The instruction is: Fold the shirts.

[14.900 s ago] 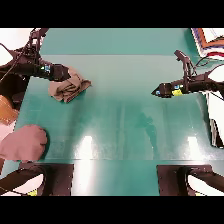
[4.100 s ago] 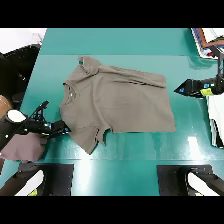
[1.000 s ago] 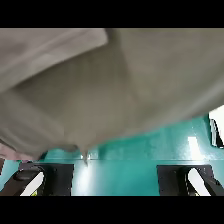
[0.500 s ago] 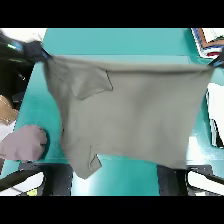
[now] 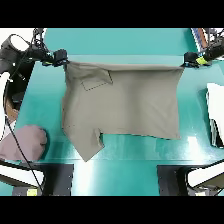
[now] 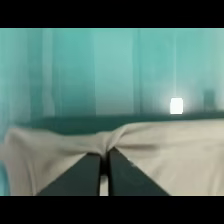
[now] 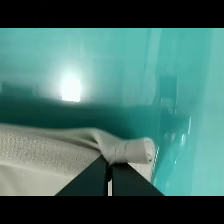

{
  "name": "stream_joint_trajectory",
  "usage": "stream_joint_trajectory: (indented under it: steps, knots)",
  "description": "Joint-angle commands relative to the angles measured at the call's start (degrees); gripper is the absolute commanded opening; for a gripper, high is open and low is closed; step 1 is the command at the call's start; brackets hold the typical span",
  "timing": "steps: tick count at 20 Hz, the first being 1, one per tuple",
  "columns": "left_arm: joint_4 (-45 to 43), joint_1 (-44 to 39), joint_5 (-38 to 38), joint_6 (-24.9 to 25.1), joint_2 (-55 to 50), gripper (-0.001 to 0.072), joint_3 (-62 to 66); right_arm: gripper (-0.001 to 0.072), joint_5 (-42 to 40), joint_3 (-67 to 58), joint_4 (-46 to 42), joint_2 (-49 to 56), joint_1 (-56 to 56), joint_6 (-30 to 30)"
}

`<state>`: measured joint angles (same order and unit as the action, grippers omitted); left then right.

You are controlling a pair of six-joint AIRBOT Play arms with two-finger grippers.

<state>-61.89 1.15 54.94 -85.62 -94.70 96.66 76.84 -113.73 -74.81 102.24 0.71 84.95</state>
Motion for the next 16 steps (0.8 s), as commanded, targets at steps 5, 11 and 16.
stream_joint_trajectory:
  steps: [5,11,16]
  knots:
    - [-2.7,0.0,15.0,5.3,-2.3,0.0025,1.3,0.0013,-1.1,8.5,-0.2,-3.2,0.2,-0.1]
    - [-3.1,0.0,14.8,5.8,-2.3,0.0027,-10.4,0.0015,-7.8,30.9,0.3,-11.7,1.9,-0.1]
    - [-5.7,0.1,16.5,1.5,-1.2,0.0482,-14.0,0.038,-6.4,34.9,3.3,-14.9,1.5,-0.1]
